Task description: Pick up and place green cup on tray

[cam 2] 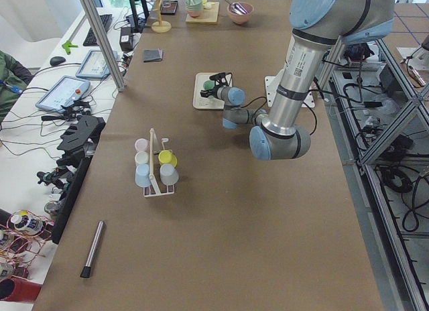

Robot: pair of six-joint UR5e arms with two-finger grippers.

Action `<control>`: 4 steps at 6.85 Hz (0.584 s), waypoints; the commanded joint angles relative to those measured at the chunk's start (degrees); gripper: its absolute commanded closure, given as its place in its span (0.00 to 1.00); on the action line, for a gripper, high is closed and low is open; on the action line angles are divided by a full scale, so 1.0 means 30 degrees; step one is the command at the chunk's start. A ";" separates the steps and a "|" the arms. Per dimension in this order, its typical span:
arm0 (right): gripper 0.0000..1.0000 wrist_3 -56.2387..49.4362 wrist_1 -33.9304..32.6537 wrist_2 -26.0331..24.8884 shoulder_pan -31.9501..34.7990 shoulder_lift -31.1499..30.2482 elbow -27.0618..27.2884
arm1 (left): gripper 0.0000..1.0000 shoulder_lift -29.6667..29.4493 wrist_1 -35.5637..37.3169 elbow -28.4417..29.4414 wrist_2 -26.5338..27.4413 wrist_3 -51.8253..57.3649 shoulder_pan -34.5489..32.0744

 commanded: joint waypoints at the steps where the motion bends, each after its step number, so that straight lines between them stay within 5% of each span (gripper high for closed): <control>1: 0.00 -0.0007 0.0002 0.0002 0.0000 -0.0019 -0.0001 | 0.01 0.0244 -0.0172 -0.0197 -0.0083 0.0002 -0.0007; 4: 0.00 -0.0007 -0.0027 0.0118 0.0000 -0.0019 -0.0294 | 0.01 0.0244 -0.0114 -0.0491 -0.0142 0.0002 -0.0007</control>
